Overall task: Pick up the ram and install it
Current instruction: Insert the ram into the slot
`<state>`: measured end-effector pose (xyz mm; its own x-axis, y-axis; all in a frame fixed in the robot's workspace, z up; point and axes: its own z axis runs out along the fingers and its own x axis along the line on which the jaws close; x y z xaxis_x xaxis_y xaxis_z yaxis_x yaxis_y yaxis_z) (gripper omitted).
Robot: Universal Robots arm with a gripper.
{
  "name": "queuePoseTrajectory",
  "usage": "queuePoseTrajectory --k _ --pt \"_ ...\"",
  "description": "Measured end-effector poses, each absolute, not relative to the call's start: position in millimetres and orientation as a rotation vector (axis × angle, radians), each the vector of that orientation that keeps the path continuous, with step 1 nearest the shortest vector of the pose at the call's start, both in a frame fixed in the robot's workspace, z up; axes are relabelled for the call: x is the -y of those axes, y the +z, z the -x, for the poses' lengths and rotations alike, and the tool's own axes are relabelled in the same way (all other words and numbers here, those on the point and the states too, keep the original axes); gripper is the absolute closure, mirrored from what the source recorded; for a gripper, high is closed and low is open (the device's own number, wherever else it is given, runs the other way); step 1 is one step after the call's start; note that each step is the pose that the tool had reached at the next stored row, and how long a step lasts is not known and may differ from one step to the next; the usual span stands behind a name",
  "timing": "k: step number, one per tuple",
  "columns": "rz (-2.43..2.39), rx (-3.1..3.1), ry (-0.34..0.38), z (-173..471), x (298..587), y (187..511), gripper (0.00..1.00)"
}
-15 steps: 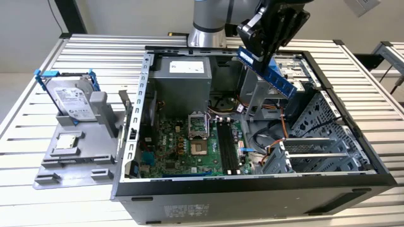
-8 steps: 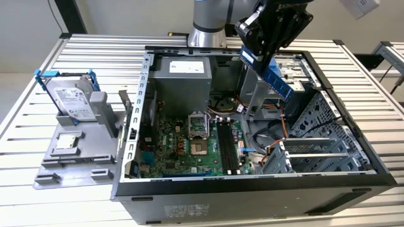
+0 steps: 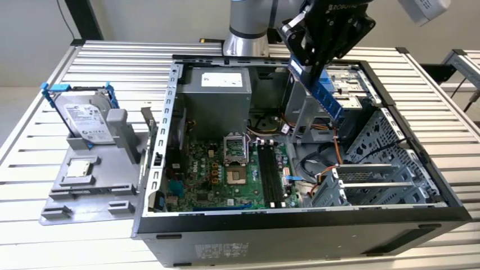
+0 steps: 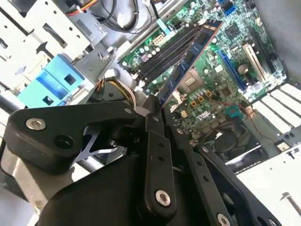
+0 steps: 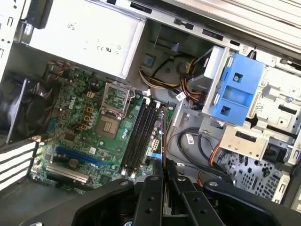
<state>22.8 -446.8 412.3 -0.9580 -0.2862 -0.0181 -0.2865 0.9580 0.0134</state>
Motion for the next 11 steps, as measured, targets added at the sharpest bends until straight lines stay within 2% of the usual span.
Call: queuePoseTrajectory --k 11 --pt "0.243 -3.115 0.023 -22.8 446.8 412.3 1.00"
